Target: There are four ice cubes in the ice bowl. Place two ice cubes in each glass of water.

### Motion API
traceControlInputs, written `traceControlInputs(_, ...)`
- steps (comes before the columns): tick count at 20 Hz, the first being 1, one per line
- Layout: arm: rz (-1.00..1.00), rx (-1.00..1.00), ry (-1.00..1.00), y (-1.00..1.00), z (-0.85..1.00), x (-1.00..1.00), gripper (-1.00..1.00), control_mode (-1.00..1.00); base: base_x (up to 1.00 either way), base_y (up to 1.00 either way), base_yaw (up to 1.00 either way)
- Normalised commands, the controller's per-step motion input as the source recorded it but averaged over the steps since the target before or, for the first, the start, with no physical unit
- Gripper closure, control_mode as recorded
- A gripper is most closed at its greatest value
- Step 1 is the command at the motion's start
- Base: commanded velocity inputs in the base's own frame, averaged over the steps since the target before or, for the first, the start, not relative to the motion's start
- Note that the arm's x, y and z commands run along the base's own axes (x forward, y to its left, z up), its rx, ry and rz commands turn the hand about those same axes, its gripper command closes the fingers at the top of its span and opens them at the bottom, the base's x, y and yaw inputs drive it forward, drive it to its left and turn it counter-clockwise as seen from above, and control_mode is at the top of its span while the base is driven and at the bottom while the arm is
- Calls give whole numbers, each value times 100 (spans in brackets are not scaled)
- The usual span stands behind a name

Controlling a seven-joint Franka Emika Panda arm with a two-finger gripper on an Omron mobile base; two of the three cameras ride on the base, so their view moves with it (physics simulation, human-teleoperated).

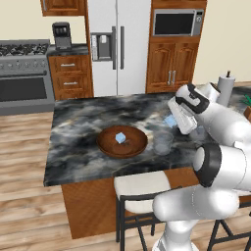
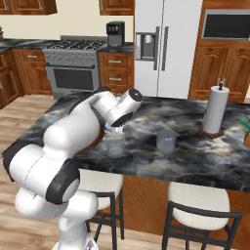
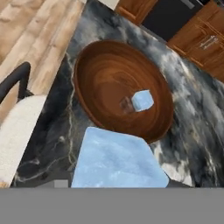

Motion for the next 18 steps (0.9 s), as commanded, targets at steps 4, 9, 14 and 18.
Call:
traceControlInputs(4,-57,5,0,-6,1,0,100,-100,0,0,0)
traceControlInputs(9,-43,-5,28,-28,19,0,100,-100,0,0,0)
traceControlInputs(14,-59,-2,31,-46,19,7,100,-100,0,0,0)
traceControlInputs(18,-70,4,7,-47,7,11,100,-100,0,0,0)
